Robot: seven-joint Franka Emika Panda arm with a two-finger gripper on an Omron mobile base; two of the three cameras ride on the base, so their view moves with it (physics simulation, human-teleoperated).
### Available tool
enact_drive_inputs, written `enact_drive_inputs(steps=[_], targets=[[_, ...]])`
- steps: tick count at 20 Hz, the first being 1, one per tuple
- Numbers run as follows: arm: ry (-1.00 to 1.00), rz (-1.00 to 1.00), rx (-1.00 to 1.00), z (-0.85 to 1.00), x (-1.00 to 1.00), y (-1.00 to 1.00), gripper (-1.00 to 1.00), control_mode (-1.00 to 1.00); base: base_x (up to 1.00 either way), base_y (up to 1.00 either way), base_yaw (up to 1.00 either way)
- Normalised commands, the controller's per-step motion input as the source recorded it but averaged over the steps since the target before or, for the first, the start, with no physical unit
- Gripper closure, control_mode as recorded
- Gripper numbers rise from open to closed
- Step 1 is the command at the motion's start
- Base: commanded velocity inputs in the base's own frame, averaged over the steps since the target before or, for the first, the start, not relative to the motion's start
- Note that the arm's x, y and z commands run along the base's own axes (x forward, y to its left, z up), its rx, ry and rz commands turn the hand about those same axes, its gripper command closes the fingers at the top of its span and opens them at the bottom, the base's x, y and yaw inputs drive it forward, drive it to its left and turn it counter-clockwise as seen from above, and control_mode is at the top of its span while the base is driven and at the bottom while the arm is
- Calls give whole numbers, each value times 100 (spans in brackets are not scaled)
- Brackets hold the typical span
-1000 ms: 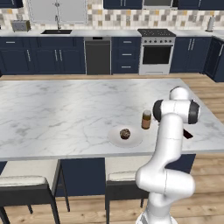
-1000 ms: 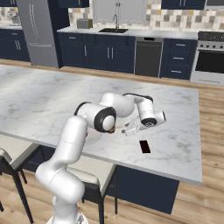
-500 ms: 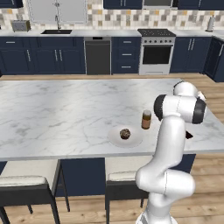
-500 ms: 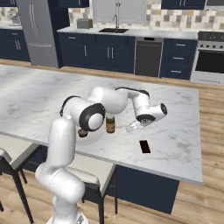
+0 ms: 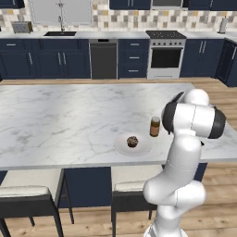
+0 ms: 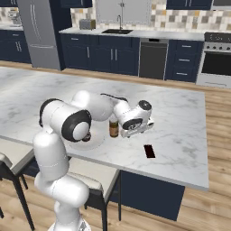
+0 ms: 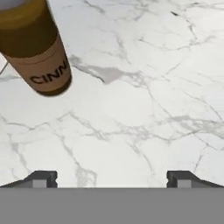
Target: Take the cinnamon bottle from the cabinet and place it on the dining table, next to the plate with the cupcake. Then take the chocolate from the dining counter and place it on the cupcake plate.
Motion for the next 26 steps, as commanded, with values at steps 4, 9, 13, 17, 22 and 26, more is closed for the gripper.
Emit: enact_drive_inputs(steps=[4,9,13,17,22,26], targets=[[37,-39,-29,19,-17,-27,-100,-100,0,0,0],[18,-30,-32,8,-20,-44,-100,-100,0,0,0],[18,-27,-15,4,-6,-28,-100,-100,0,0,0],[31,-21,0,27,-3,-27,-100,-100,0,0,0],[34,-13,6,42,0,-27,-100,-100,0,0,0],[8,-2,22,15,0,-28,-100,-100,0,0,0]])
